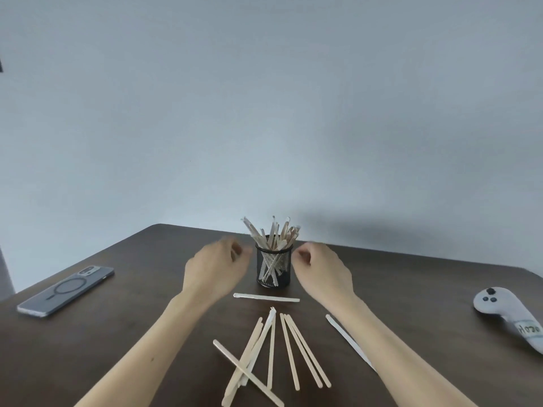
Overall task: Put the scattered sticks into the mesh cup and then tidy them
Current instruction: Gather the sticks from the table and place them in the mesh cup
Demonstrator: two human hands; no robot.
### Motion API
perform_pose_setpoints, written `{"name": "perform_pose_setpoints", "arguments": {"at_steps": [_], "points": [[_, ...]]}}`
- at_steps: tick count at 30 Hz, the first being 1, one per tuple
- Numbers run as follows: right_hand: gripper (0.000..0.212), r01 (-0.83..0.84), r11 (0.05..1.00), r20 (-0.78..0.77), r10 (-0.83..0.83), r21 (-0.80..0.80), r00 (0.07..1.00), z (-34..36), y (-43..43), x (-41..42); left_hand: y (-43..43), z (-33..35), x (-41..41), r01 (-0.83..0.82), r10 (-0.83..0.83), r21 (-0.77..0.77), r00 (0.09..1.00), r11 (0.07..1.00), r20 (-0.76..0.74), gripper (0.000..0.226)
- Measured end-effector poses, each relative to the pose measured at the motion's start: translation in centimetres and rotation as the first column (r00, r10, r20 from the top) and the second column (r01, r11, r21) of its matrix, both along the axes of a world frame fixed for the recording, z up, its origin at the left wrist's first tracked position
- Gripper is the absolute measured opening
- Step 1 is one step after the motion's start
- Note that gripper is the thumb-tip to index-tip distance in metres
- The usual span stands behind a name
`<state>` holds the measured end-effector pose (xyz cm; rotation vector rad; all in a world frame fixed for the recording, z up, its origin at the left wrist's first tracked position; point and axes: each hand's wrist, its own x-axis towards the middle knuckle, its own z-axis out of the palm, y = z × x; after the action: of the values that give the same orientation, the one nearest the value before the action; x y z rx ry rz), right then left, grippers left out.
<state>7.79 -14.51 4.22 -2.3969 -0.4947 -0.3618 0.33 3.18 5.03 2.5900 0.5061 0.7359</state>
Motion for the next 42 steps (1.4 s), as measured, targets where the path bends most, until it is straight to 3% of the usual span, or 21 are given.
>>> {"name": "perform_pose_setpoints", "arguments": {"at_steps": [3,6,9,11,16,20,23,25,28,32,36,42], "points": [[0.038,-0.030,0.987,-0.075,0.018,-0.160,0.997,-2.1,-1.1,-2.7,-0.7,-2.1,-3.4,0.200,-0.166,0.135,0.960,0.971,-0.225,0.038],[0.059,-0.044,0.934,-0.147,-0.009,-0.354,0.989,-4.0,-1.8,-4.8,-1.0,-3.6,-5.9,0.379,-0.324,0.044,0.839,0.924,-0.437,0.055],[0.059,-0.061,0.886,-0.185,-0.029,-0.460,0.982,-5.4,-2.0,-6.4,-1.2,-4.6,-7.4,0.417,-0.346,-0.001,0.753,0.909,-0.559,0.068],[0.051,-0.062,0.882,-0.172,-0.021,-0.466,0.985,-5.9,-1.9,-7.2,-1.4,-5.2,-7.8,0.408,-0.335,0.000,0.749,0.913,-0.571,0.065],[0.021,-0.040,0.908,-0.171,-0.036,-0.418,0.985,-5.4,-2.1,-7.5,-1.3,-6.0,-7.4,0.317,-0.273,0.016,0.840,0.948,-0.469,0.041],[0.025,-0.049,0.859,-0.143,-0.029,-0.509,0.989,-4.3,-2.3,-7.6,-1.9,-5.4,-6.6,0.218,-0.174,0.034,0.857,0.975,-0.485,0.021],[0.030,-0.069,0.807,-0.115,0.001,-0.586,0.993,-3.6,-1.8,-8.0,-2.9,-5.0,-5.8,0.169,-0.096,0.087,0.835,0.982,-0.541,0.028],[0.032,-0.083,0.789,-0.123,0.010,-0.608,0.992,-3.4,-1.6,-7.9,-3.6,-4.8,-5.4,0.163,-0.040,0.171,0.828,0.972,-0.560,0.011],[0.036,-0.095,0.789,-0.149,0.005,-0.607,0.989,-3.1,-1.6,-7.5,-4.5,-5.0,-5.2,0.170,0.060,0.330,0.808,0.928,-0.586,0.027],[0.038,-0.086,0.787,-0.150,-0.008,-0.611,0.989,-3.3,-1.7,-7.0,-5.8,-5.5,-4.9,0.232,0.121,0.468,0.784,0.853,-0.608,0.033],[0.039,-0.061,0.785,-0.120,-0.017,-0.616,0.993,-3.6,-1.5,-7.0,-5.6,-5.6,-4.3,0.242,0.124,0.501,0.797,0.831,-0.591,0.025],[0.032,-0.034,0.797,-0.109,-0.040,-0.603,0.993,-3.6,-1.5,-6.7,-5.6,-5.7,-3.7,0.281,0.129,0.532,0.784,0.799,-0.608,0.035]]}}
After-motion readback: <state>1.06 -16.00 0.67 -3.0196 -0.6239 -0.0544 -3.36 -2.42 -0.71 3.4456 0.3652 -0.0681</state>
